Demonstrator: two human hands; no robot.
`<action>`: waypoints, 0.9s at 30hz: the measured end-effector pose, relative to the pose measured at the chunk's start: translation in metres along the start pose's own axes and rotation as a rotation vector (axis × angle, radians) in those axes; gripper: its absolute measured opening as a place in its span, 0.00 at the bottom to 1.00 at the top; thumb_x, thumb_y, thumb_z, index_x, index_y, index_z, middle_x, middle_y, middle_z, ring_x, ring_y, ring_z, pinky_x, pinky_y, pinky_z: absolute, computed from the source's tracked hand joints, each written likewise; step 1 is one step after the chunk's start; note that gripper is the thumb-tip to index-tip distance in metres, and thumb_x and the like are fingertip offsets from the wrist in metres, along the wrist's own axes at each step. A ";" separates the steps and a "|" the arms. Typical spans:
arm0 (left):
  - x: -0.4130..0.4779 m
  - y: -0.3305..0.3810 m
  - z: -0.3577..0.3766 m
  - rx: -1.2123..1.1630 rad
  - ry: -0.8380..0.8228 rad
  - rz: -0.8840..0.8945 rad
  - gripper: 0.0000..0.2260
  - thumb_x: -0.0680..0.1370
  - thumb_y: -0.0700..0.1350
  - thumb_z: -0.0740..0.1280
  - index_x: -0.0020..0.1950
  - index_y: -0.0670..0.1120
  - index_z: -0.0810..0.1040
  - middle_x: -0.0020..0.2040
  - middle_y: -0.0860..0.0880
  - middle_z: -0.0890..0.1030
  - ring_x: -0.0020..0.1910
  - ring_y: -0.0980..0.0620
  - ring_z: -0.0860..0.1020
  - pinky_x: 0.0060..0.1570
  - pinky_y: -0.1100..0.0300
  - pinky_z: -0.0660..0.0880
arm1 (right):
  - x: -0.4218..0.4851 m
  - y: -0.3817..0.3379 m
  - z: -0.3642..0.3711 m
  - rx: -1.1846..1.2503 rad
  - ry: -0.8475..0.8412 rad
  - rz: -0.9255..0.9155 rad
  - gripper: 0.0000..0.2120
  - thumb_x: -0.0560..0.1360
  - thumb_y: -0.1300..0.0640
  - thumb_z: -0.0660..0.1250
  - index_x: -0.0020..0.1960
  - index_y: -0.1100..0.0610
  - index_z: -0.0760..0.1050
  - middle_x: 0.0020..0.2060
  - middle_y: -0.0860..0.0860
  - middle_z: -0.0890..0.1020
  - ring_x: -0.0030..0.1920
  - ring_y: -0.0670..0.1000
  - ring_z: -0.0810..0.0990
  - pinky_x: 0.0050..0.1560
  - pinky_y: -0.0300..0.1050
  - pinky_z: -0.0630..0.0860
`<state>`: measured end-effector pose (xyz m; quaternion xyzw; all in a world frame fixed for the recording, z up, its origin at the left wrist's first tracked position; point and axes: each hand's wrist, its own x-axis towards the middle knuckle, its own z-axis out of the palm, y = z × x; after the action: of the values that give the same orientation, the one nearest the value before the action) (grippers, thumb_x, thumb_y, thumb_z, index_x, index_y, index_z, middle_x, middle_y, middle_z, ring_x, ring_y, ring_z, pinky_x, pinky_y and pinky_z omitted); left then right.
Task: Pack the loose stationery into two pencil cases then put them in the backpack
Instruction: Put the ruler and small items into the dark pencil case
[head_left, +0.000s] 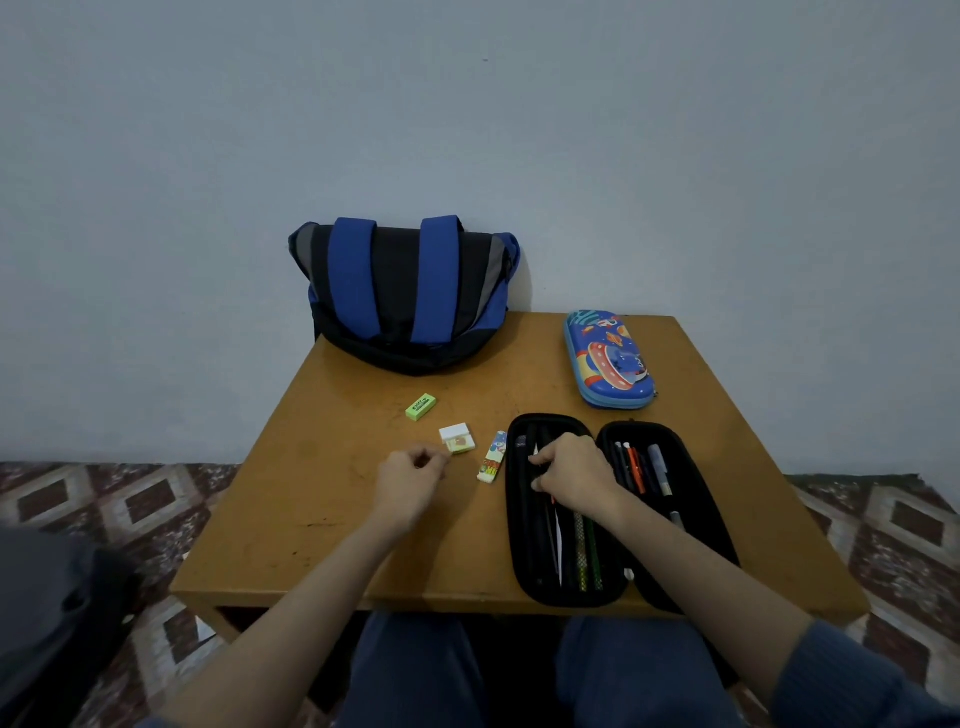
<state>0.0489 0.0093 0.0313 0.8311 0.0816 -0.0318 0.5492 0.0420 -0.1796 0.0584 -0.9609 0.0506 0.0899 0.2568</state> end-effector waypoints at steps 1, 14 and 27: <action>0.003 -0.003 -0.003 0.036 0.042 -0.006 0.07 0.79 0.45 0.62 0.51 0.46 0.79 0.45 0.47 0.78 0.40 0.53 0.73 0.43 0.56 0.74 | 0.000 0.000 -0.001 -0.032 -0.012 -0.017 0.19 0.73 0.61 0.69 0.64 0.56 0.75 0.63 0.53 0.77 0.60 0.53 0.77 0.53 0.44 0.76; 0.011 -0.068 -0.044 0.711 0.047 0.203 0.20 0.82 0.49 0.55 0.74 0.50 0.63 0.75 0.52 0.61 0.75 0.50 0.54 0.73 0.55 0.54 | 0.016 -0.032 -0.008 -0.169 0.162 -0.216 0.11 0.76 0.54 0.65 0.56 0.56 0.80 0.56 0.54 0.79 0.55 0.53 0.76 0.49 0.43 0.72; 0.011 -0.072 -0.042 0.679 0.091 0.247 0.20 0.81 0.49 0.55 0.74 0.50 0.64 0.75 0.53 0.61 0.75 0.52 0.54 0.72 0.57 0.53 | 0.062 -0.050 0.016 -0.521 -0.203 -0.075 0.37 0.66 0.39 0.72 0.65 0.61 0.69 0.74 0.60 0.54 0.73 0.63 0.50 0.72 0.67 0.49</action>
<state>0.0454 0.0769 -0.0186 0.9702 -0.0102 0.0462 0.2377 0.1073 -0.1320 0.0570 -0.9818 -0.0357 0.1861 0.0081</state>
